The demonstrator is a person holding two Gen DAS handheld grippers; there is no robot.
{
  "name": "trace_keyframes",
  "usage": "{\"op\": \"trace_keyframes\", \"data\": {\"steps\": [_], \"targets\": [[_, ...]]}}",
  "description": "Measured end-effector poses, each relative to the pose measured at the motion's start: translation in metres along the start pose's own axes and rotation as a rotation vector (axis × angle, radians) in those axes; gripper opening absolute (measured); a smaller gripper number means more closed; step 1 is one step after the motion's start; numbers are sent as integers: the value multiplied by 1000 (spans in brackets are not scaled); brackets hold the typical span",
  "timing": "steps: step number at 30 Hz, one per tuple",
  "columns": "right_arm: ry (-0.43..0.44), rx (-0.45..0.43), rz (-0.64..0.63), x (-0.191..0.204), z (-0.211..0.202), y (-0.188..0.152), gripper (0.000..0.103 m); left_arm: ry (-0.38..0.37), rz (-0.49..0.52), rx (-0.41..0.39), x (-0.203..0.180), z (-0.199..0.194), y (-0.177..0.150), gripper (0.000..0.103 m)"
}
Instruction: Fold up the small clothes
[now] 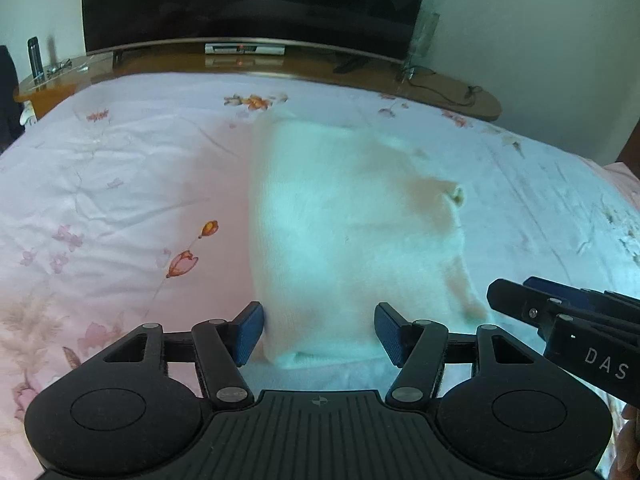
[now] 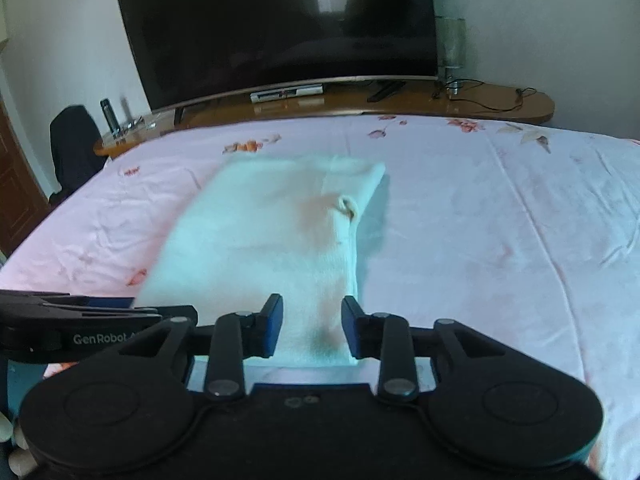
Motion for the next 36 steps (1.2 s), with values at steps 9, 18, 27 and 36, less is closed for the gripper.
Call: {"op": "trace_keyframes", "data": {"steps": [9, 18, 27, 36], "targets": [[-24, 4, 45, 7, -45, -5, 67, -7, 81, -49, -12, -52, 3, 90], [-100, -32, 5, 15, -115, 2, 101, 34, 61, -106, -15, -129, 8, 103], [-116, -77, -72, 19, -173, 6, 102, 118, 36, -177, -39, -198, -9, 103], [-106, -135, -80, 5, -221, -3, 102, 179, 2, -209, -71, -244, -38, 103]]}}
Point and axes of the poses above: each gripper's, at about its wrist camera, not at the fingertips, and z roughly the way its jaws point, x to its left, y to its top, the point moved 1 cm from there along z, roughly the way its jaws point, and after that the axes turned 6 degrees about -x, right-handed, at the moved point
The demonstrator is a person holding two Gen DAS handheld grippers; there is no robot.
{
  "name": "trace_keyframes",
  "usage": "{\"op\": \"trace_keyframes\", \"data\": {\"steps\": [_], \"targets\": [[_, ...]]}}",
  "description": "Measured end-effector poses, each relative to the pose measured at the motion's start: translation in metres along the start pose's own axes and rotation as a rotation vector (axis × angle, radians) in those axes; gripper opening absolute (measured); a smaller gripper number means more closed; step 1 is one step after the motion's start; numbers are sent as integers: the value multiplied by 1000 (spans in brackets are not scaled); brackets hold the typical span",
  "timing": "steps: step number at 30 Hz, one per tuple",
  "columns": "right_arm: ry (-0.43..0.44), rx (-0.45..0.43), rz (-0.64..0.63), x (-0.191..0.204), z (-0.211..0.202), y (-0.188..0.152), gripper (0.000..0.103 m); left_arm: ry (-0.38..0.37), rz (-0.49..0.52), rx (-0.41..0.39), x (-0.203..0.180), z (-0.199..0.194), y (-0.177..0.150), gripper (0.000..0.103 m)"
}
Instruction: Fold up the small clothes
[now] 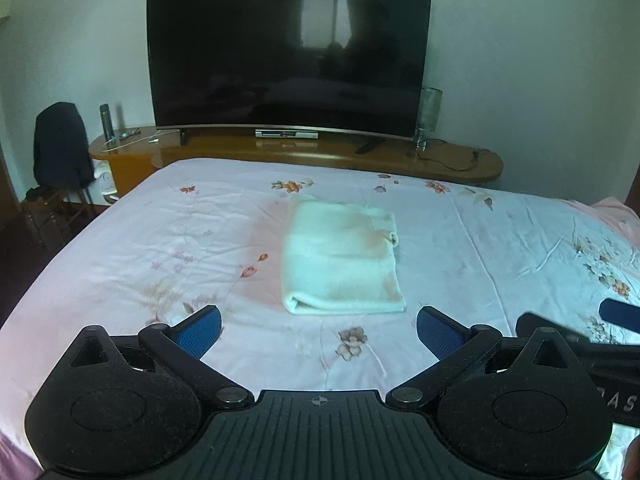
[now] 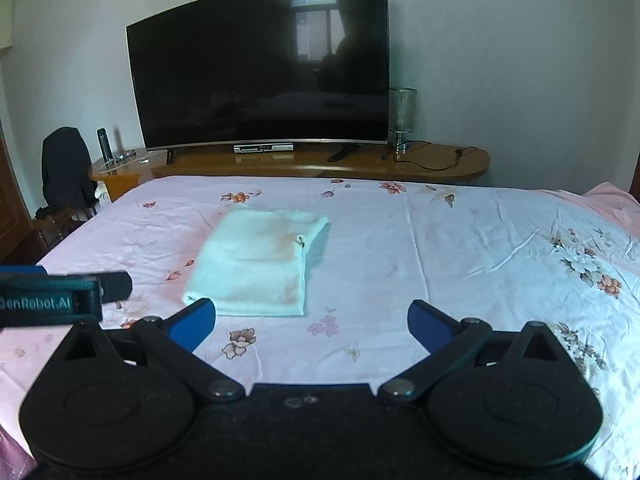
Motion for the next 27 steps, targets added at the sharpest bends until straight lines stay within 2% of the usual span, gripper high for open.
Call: {"op": "trace_keyframes", "data": {"steps": [11, 19, 27], "targets": [[-45, -42, -13, -10, -32, -6, 102, 42, -3, -23, -8, -33, -13, 103], [-95, -44, -15, -18, -31, -10, 102, 68, -13, -31, -5, -38, -13, 103], [-91, -57, -16, -16, -30, -9, 102, 88, -10, -42, -1, -38, -11, 103]]}}
Point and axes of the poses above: each gripper's, at about its wrist camera, not at the fingertips, and z roughly the way its jaws point, x to its left, y to its top, the point moved 1 cm from there along z, roughly the way its jaws point, and after that the axes turned 6 degrees about -x, right-handed, at the moved point
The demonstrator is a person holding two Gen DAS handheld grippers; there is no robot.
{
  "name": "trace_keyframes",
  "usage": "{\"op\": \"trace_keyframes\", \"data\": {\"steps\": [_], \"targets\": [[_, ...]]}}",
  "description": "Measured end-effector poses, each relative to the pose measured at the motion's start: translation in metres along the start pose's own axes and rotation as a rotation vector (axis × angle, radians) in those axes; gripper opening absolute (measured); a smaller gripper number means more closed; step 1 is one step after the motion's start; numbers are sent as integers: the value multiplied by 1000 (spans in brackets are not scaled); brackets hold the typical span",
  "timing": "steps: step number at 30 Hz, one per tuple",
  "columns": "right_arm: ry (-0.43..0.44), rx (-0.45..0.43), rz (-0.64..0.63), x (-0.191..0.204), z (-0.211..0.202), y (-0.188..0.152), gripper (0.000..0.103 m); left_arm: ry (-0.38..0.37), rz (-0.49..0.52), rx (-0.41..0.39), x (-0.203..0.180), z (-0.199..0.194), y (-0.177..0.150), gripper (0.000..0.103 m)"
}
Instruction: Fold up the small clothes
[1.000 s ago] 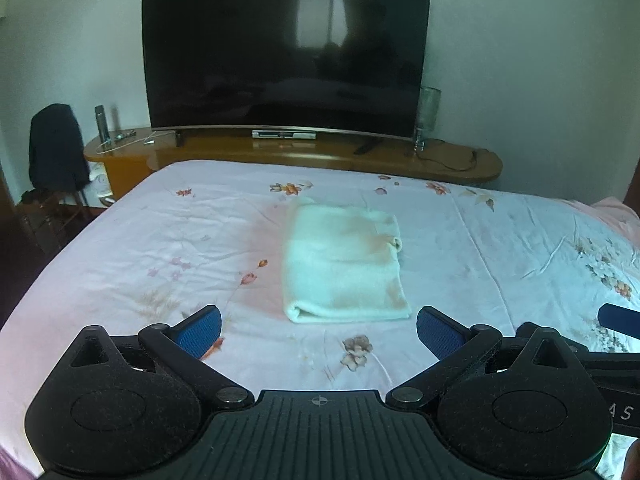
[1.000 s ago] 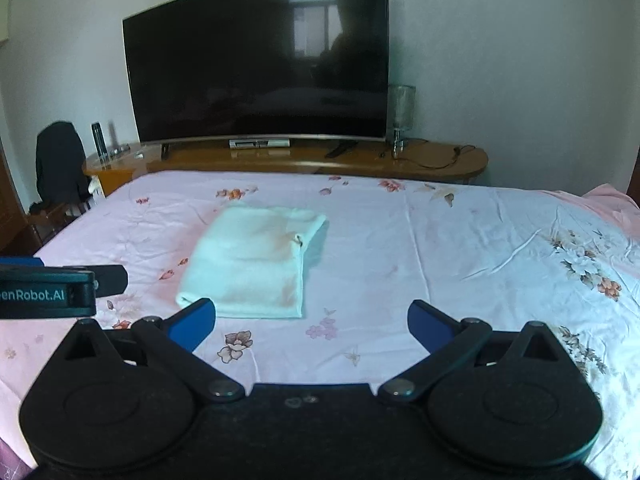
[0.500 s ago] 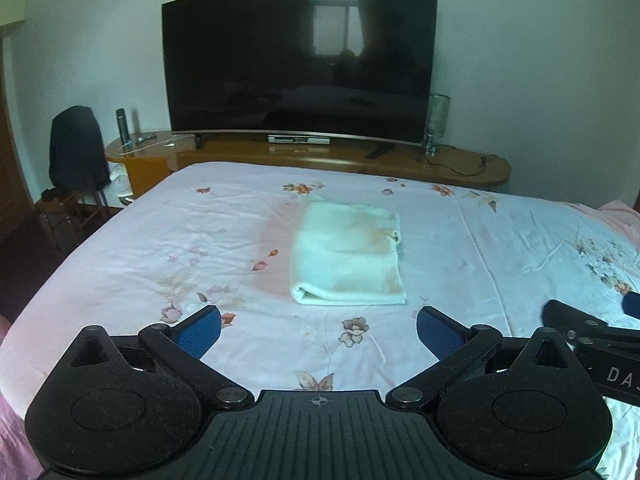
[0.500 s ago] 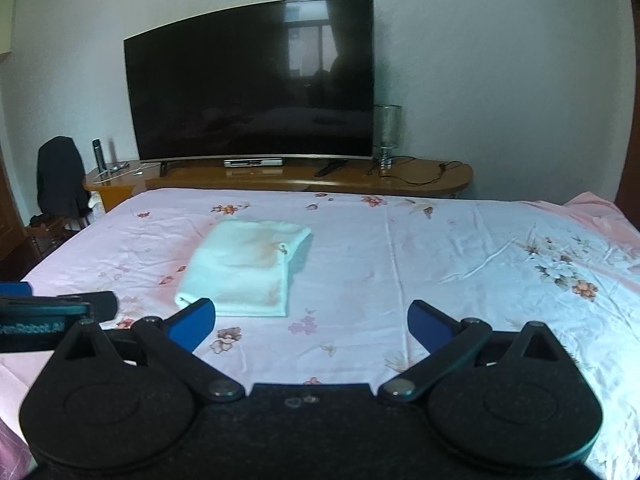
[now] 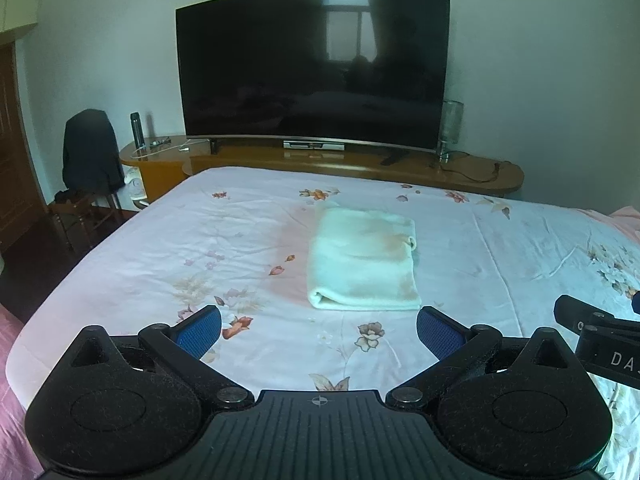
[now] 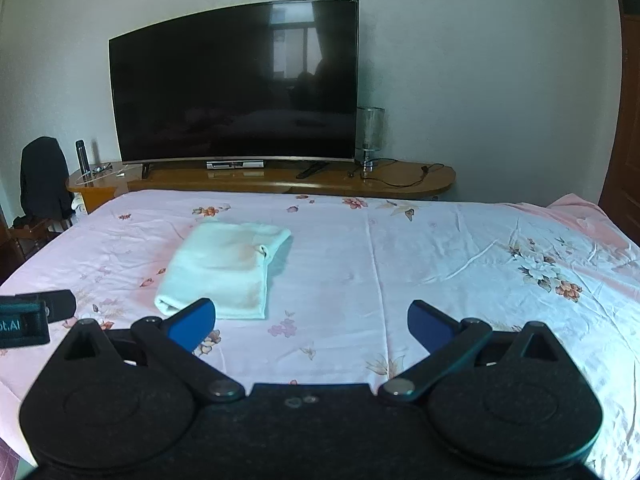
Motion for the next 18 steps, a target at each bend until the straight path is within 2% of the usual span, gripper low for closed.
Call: {"op": "trace_keyframes", "data": {"steps": [18], "targets": [[4, 1, -7, 11, 1, 3, 102, 4, 7, -3, 4, 0, 0, 103]]}}
Point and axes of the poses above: each gripper's, at about its wrist camera, not at the fingertips, and z roughly the way its jaws point, x to its left, y to its top, the point moved 1 cm from there along z, roughly the way its jaws point, and after that the axes turned 6 degrees about -x, right-handed, at the moved point
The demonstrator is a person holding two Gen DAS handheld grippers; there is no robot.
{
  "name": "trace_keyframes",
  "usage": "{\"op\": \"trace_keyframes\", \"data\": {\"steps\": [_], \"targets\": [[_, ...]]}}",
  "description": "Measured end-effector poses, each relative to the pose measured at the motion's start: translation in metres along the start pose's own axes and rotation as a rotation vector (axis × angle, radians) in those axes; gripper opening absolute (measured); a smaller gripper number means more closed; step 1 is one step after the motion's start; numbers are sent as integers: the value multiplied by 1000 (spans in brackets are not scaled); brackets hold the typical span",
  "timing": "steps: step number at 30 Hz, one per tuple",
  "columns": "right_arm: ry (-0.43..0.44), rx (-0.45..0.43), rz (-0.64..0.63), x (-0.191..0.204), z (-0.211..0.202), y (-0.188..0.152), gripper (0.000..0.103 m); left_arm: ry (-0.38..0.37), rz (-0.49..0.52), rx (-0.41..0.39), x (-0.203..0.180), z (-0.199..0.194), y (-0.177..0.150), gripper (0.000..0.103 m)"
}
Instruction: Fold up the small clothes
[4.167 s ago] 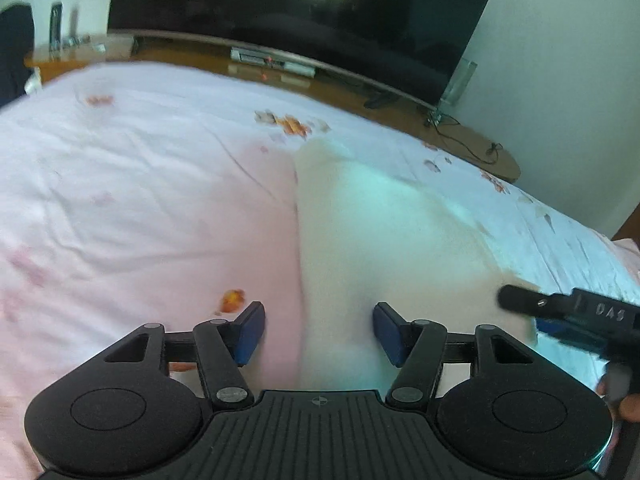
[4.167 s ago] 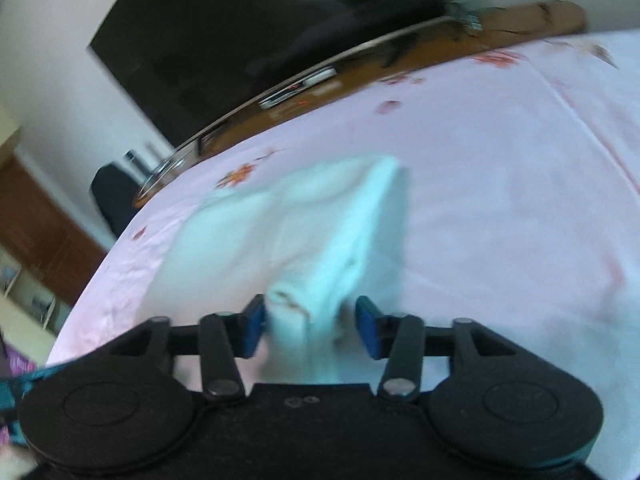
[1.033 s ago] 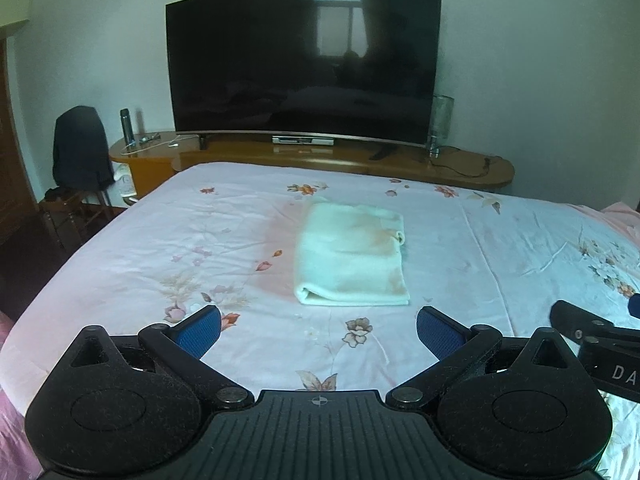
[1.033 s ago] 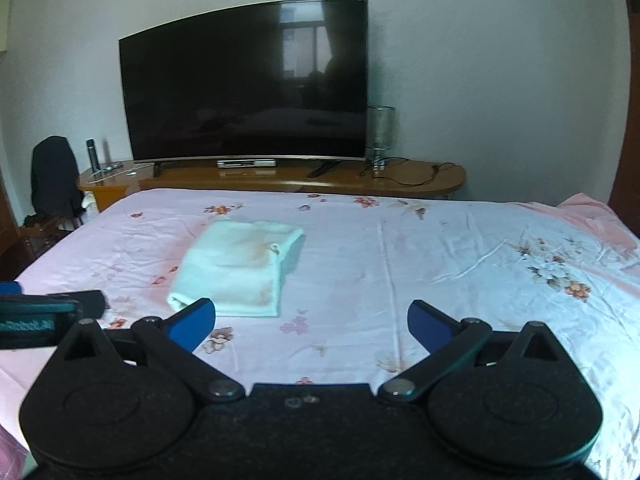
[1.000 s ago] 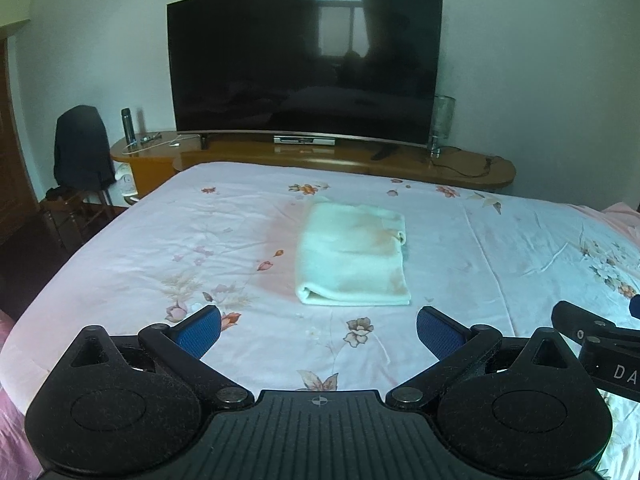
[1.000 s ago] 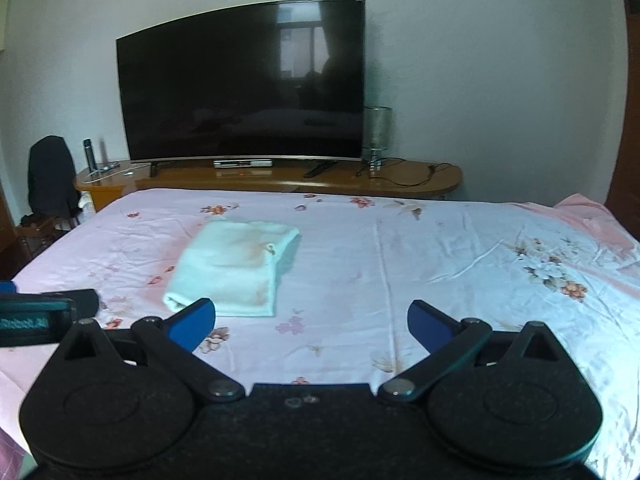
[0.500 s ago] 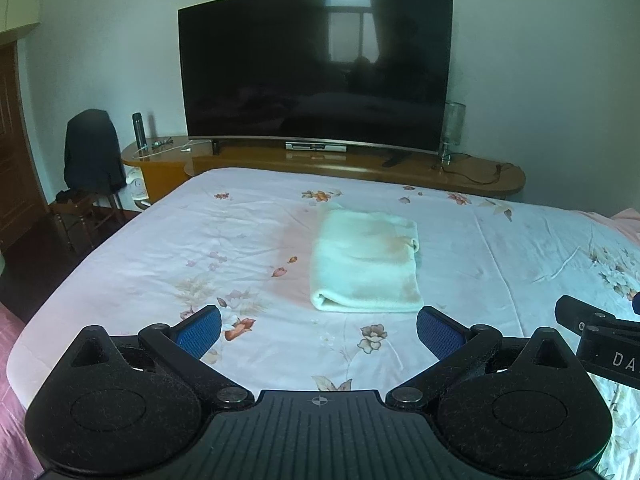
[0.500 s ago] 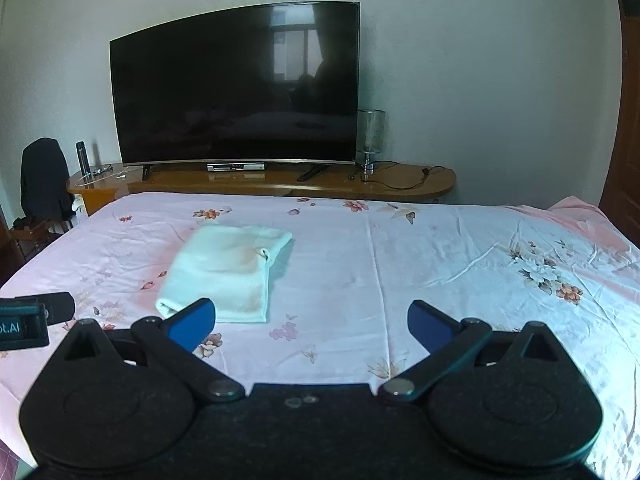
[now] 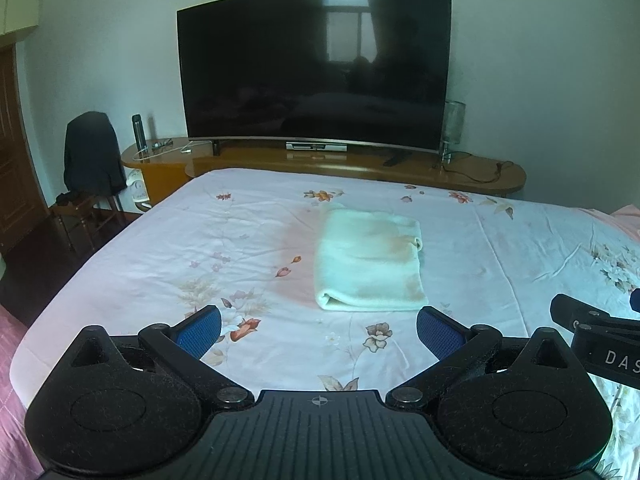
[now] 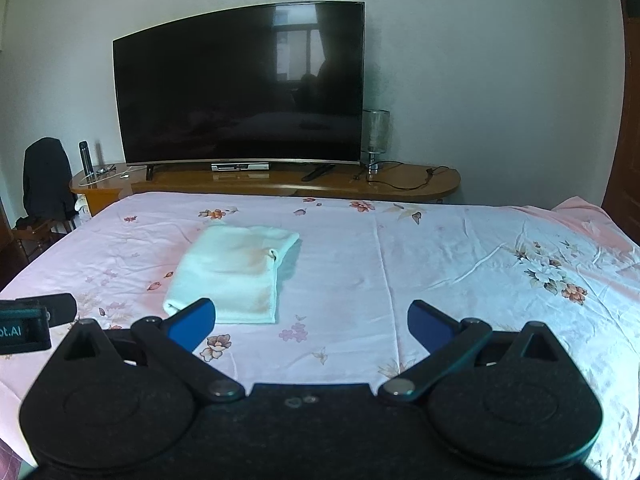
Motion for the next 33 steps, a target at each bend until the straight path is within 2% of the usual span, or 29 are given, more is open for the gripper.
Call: {"op": "trace_keyframes", "data": {"steps": [33], "targets": [[-2, 16, 1, 2, 8, -3, 102, -9, 10, 15, -2, 12, -2, 103]]}}
Point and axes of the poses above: each gripper's, at about its wrist camera, not at the fingertips, and z roughly the way its jaws point, x to its left, y to its top, the point moved 1 cm from there along z, roughly the way its jaws point, and after that the axes turned 6 degrees about -x, right-handed, at the moved point
